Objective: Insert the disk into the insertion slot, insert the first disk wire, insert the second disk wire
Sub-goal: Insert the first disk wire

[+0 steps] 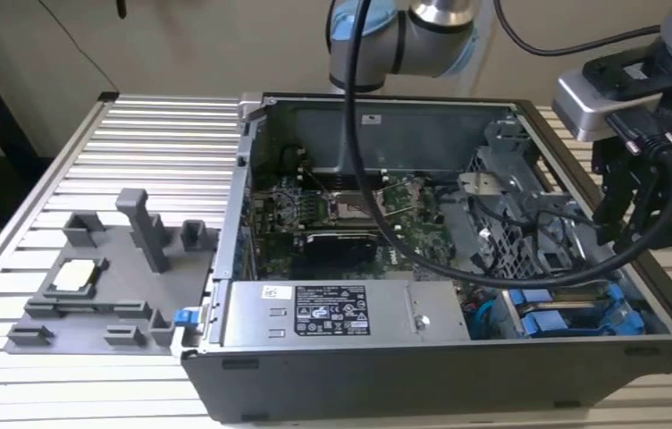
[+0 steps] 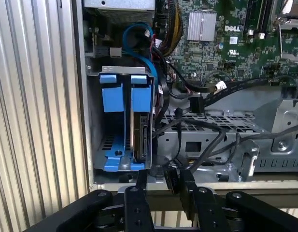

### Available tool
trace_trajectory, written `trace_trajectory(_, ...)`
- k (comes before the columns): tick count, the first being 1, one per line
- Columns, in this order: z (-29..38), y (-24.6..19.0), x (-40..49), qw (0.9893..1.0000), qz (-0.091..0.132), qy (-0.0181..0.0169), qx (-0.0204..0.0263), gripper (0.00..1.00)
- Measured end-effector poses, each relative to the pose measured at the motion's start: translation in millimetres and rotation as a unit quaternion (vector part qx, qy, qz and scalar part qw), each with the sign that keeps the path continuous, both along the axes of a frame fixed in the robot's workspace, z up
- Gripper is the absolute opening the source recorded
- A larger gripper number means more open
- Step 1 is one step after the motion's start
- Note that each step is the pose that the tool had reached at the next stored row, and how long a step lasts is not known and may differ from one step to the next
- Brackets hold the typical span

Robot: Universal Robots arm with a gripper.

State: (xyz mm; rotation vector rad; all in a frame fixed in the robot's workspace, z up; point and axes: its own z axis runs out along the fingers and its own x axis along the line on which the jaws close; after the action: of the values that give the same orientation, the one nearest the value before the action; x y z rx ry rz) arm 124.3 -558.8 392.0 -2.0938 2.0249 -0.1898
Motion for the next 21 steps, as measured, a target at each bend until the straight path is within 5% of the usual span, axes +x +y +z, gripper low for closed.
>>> trace_trajectory(6,-2.5,6.9,-0.2,0.9997,0.017,-0.0013,-0.0151,0.40)
trace_trajectory(14,-2.8,7.0,-0.2,0.9997,0.018,-0.0012,-0.0159,0.40)
trace_trajectory(21,-4.4,7.0,-0.3,0.9996,0.018,-0.0012,-0.0220,0.40)
